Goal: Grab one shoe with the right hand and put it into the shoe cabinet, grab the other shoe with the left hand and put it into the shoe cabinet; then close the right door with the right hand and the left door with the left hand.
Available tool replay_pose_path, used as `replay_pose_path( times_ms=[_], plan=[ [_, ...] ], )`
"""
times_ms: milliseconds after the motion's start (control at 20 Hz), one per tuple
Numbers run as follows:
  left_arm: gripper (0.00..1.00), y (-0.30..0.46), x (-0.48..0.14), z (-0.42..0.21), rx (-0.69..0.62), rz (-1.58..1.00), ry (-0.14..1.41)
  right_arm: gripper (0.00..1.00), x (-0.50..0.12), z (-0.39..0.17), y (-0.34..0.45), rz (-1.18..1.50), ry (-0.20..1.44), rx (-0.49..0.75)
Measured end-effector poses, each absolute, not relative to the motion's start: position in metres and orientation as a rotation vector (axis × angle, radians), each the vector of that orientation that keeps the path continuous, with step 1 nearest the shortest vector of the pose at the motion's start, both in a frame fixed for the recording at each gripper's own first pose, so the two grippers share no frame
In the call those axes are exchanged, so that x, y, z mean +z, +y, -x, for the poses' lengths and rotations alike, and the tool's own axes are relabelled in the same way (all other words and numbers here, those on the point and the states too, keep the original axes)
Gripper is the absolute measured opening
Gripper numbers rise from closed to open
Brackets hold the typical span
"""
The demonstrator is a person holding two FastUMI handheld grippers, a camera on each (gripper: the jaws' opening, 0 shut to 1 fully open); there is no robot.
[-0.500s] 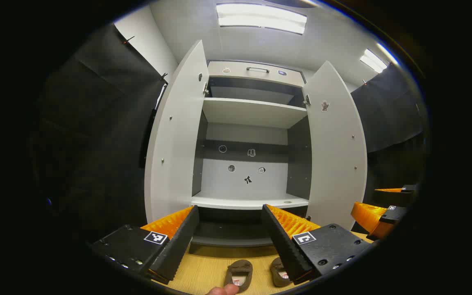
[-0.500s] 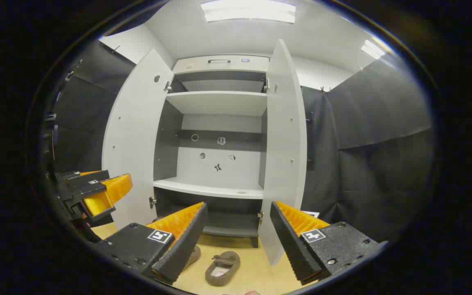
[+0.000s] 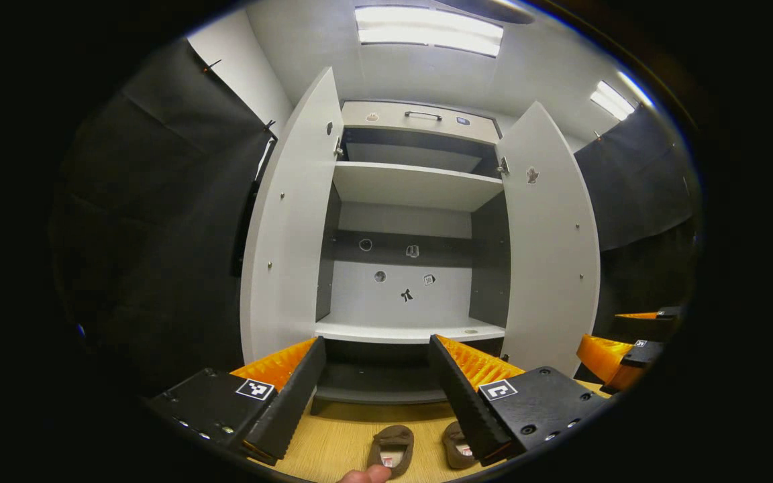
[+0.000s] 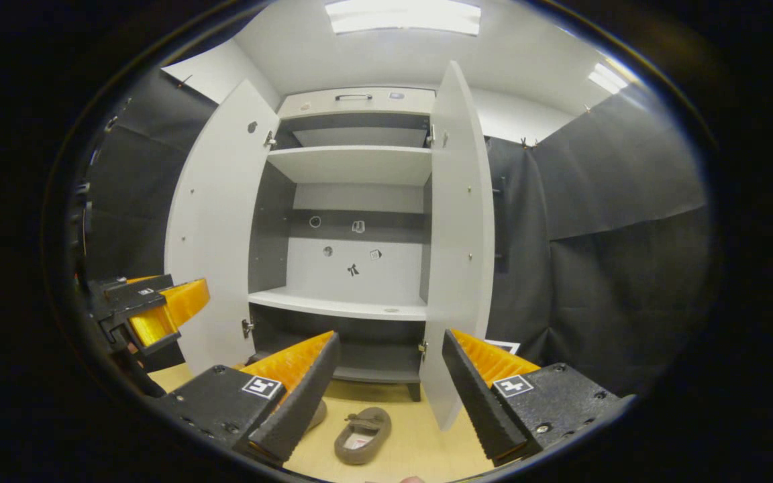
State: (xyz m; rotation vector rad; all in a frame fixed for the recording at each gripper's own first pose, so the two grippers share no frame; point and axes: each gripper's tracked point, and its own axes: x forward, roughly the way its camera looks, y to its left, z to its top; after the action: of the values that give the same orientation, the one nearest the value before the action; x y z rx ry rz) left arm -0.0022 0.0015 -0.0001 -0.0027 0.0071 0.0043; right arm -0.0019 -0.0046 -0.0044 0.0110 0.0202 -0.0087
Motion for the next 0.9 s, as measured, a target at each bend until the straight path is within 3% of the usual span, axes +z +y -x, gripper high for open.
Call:
replay_pose_path(
  times_ms=[900],
  plan=[
    [0.95,0.014,-0.015,-0.015,0.015,0.036,0.027,0.99,-0.023,-0.024,0.018,0.015,0.068,0.019]
  ],
)
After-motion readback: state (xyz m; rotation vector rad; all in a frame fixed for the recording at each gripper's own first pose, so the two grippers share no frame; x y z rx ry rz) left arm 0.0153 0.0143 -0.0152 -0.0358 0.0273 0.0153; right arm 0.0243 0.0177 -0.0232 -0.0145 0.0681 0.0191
